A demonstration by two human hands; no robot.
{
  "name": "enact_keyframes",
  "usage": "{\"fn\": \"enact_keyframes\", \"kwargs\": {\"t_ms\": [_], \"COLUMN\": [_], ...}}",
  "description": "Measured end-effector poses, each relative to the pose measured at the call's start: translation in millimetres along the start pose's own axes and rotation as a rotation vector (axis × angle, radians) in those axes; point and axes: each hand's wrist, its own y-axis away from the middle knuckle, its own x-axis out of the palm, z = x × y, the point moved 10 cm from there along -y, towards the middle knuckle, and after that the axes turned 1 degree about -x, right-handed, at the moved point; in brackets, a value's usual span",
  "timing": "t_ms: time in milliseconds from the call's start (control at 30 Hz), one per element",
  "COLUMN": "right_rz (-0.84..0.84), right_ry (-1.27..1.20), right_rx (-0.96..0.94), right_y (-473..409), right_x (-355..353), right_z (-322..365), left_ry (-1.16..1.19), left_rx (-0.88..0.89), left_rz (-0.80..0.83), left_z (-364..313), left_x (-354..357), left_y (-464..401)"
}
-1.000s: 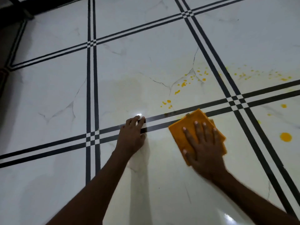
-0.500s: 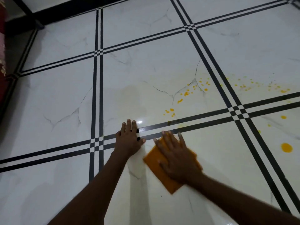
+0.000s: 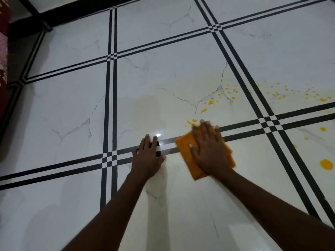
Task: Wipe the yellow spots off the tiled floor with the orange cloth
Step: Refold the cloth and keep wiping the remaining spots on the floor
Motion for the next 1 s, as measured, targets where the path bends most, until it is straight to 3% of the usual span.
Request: {"fn": "enact_keyframes", "kwargs": {"t_ms": [167, 267, 367, 500, 567, 633, 700, 767, 900, 1000], "right_rz": [-0.020, -0.053, 0.027, 0.189, 0.282, 0.365, 0.303, 0.174, -0.129, -0.065], "right_ry": [0.023, -0.024, -0.010, 0.046, -0.085, -0.368, -0.591, -0.663, -0.503, -0.284], "right_rx": [0.200, 0.027, -0.178, -0.185, -0.119, 0.011, 0.126, 0.169, 0.120, 0.083], "right_y": [22.6, 10.1, -1.3, -0.2, 4.9, 10.4, 10.5, 7.2, 2.1, 4.7], "right_x": [-12.8, -36.7, -44.0, -39.0, -45.5, -58.5, -87.3, -122.3, -174.0, -145.7], "right_z": [-33.5, -14.1, 6.9, -11.8, -32.0, -54.7, -76.6, -89.8, -72.2, -34.6], "left_ry": [-0.023, -0.026, -0.023, -0.007, -0.010, -0.023, -0.046, -0.067, -0.068, -0.072], "left_rx": [0.008, -0.028, -0.033, -0.011, -0.006, -0.006, -0.006, -0.006, -0.026, -0.042], "left_rz": [0.041, 0.040, 0.018, 0.007, 0.024, 0.037, 0.038, 0.032, 0.050, 0.057], "left_z": [-3.7, -9.1, -2.3, 1.4, -1.0, -3.1, -4.5, -5.1, -6.5, -9.1], "left_x": [-2.8, -0.1, 4.8, 7.0, 6.1, 4.6, 2.2, 0.0, 1.9, 0.9], "left_y": [5.1, 4.8, 6.6, 5.8, 5.2, 4.9, 4.2, 3.2, 3.8, 3.5]}}
